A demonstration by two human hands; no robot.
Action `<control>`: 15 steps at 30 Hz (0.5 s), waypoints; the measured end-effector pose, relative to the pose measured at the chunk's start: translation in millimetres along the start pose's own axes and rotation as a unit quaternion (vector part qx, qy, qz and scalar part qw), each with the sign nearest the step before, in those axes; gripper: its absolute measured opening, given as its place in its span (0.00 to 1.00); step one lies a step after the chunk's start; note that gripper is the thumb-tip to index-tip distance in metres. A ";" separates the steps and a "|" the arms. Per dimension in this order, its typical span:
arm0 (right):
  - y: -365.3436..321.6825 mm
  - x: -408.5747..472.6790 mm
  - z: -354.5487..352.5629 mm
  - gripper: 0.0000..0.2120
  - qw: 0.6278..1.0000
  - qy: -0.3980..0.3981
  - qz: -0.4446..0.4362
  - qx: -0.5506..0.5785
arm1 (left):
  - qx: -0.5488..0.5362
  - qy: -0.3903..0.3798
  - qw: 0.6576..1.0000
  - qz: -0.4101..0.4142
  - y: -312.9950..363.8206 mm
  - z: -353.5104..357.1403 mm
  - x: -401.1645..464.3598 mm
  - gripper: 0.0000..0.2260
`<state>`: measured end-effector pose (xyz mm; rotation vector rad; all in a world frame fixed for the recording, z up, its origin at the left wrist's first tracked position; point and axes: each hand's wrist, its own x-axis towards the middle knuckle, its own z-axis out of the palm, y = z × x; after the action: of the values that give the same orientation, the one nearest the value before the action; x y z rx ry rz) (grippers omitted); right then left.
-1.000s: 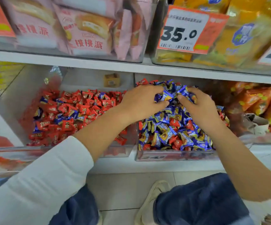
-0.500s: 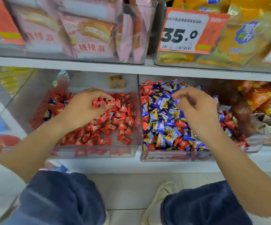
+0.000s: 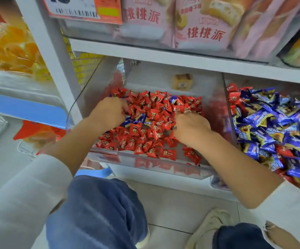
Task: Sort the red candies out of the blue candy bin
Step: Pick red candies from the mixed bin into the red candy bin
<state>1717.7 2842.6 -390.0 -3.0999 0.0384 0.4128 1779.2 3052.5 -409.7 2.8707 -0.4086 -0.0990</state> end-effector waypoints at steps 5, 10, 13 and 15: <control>-12.2 25.6 11.2 0.17 1.000 0.002 0.008 0.007 | 0.004 -0.099 0.994 0.036 12.6 13.5 23.4 0.20; -7.5 26.7 35.4 0.21 0.998 -0.002 -0.043 0.039 | -0.036 -0.169 0.984 0.037 10.4 23.4 22.2 0.30; -9.0 26.9 37.5 0.16 0.989 -0.002 -0.088 0.123 | -0.124 -0.215 0.968 0.038 16.2 23.3 17.4 0.32; -8.9 27.0 38.6 0.15 0.983 -0.025 -0.089 0.160 | -0.137 -0.230 0.963 0.028 18.9 21.8 16.3 0.32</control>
<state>1733.8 2851.6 -434.2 -2.7459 -0.1549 0.4304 1787.6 3025.4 -426.8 2.5400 -0.5126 -0.7590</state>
